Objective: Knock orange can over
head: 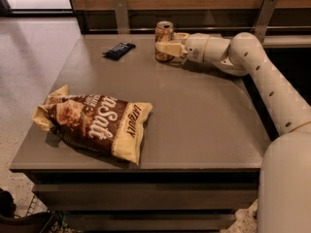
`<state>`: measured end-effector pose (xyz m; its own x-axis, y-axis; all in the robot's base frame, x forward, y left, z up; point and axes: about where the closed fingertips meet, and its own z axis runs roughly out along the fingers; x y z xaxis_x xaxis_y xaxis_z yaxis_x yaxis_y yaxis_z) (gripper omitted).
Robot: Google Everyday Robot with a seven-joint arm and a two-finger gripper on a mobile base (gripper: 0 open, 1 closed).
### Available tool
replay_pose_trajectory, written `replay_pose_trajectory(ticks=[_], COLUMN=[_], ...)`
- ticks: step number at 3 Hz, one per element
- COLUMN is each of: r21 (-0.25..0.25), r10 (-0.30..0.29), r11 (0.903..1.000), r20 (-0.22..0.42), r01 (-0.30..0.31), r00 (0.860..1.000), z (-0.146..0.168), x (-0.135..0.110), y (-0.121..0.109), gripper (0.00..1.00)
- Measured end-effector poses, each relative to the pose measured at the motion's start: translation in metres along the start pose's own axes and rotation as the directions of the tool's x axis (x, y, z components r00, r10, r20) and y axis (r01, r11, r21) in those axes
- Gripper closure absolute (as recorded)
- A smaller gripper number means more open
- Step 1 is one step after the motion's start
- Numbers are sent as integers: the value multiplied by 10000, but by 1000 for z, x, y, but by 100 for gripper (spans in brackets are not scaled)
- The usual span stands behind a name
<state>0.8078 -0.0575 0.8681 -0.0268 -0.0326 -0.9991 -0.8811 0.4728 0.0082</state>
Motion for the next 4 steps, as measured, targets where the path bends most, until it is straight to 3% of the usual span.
replay_pose_trajectory(ticks=[1, 2, 3, 4], r21=[-39, 197, 581, 727], r10=[21, -255, -485, -725], r11=[10000, 9994, 9964, 9920], r20=[-102, -1055, -2176, -3415], r01=[-21, 277, 625, 1032], r00=[9999, 9941, 9748, 9371], z=[2, -12, -32, -42], x=[-2, -24, -46, -57], y=[2, 9, 16, 25], gripper=[100, 100, 100, 100])
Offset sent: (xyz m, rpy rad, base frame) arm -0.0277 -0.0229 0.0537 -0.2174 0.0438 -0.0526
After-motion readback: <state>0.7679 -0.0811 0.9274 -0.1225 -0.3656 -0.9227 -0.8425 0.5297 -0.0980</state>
